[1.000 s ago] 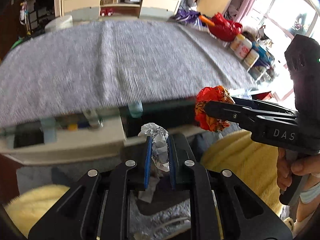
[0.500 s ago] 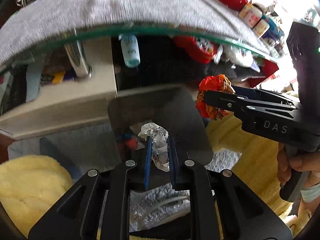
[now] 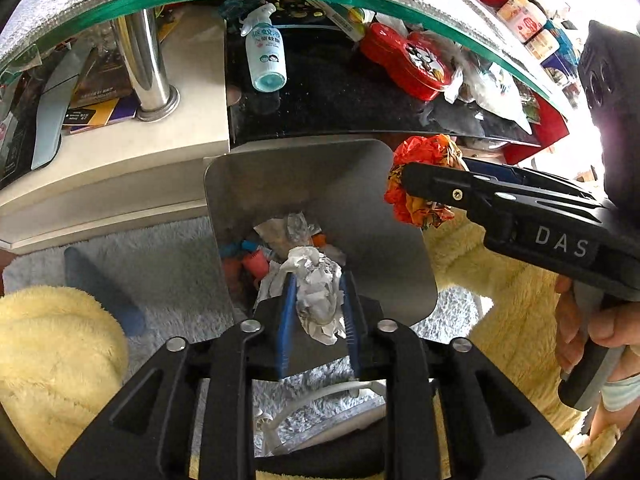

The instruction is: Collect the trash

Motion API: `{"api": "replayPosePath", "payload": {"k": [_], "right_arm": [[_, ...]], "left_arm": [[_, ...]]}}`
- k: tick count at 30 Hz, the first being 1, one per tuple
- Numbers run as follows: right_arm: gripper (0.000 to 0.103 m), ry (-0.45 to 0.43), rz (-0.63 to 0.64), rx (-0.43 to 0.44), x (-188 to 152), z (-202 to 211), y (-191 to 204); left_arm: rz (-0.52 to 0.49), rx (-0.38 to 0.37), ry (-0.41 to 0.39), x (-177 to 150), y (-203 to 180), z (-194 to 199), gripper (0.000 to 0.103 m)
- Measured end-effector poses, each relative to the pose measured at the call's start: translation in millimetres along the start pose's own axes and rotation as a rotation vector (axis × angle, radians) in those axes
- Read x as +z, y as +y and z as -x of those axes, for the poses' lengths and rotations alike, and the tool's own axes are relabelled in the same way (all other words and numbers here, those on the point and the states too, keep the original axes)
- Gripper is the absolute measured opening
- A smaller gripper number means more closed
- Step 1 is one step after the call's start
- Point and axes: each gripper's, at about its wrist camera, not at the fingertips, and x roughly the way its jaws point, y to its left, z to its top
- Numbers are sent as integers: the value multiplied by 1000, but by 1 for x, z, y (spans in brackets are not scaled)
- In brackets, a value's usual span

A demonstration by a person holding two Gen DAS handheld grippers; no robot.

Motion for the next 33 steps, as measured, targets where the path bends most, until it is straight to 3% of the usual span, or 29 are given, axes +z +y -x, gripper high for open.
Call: {"api": "replayPosePath", "payload": {"k": [7, 13, 15, 21, 23, 24, 28, 33], "right_arm": [[70, -4, -19, -1, 3, 1, -7], [72, -18, -32, -7, 5, 7, -11], [80, -28, -33, -12, 5, 10, -12], [84, -63, -36, -23, 8, 26, -16], [95, -87, -38, -27, 9, 35, -15], [99, -105, -38, -32, 9, 42, -14], [100, -186, -38, -21, 11, 78, -11], [100, -414, 6, -121, 7, 150, -2]], "left_arm": [[2, 19, -17, 3, 4, 6, 45], [-4, 39, -33, 6, 6, 12, 60], [-5, 40, -41, 6, 6, 15, 64], [9, 47, -87, 11, 8, 34, 75], [21, 40, -107, 13, 9, 44, 79], [30, 35, -122, 14, 10, 51, 82], [46, 59, -218, 16, 9, 90, 93], [37, 158, -423, 14, 6, 157, 95]]}}
